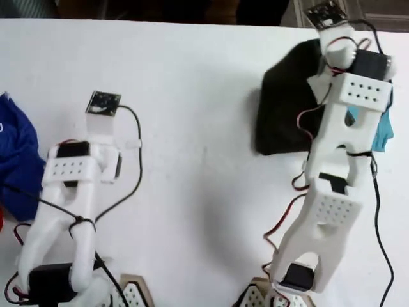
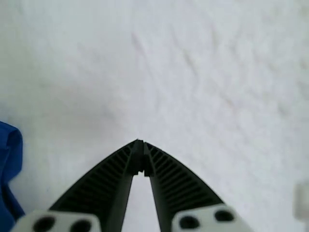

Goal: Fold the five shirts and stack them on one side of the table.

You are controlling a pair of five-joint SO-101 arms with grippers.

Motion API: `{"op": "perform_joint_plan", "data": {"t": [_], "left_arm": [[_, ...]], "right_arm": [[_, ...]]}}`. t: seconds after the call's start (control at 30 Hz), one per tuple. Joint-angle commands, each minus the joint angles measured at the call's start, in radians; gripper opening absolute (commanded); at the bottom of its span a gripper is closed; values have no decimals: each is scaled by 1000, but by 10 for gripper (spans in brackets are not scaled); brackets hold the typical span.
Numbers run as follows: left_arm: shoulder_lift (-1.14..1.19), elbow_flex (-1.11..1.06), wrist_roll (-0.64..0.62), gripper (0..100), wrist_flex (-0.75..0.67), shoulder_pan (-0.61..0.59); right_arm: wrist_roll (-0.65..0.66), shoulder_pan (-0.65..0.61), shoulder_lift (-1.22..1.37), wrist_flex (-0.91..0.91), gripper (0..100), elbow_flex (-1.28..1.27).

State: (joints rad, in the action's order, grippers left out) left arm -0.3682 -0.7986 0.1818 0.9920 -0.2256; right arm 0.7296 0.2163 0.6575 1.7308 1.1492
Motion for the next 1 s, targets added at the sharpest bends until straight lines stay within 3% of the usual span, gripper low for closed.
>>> {"op": "perform_joint_plan", "data": {"t": [0.0,0.37,0.6,0.97], "left_arm": [[-8,-4,11,25,-31,-8],[-9,-5,11,25,-29,-8],[-9,-5,11,25,-28,-8],[-9,-5,9,25,-23,-8]], "right_arm": [[86,61,45,-19,19,107],[144,199,168,-242,19,140],[144,216,182,-371,20,135],[146,251,292,-426,20,146]]}}
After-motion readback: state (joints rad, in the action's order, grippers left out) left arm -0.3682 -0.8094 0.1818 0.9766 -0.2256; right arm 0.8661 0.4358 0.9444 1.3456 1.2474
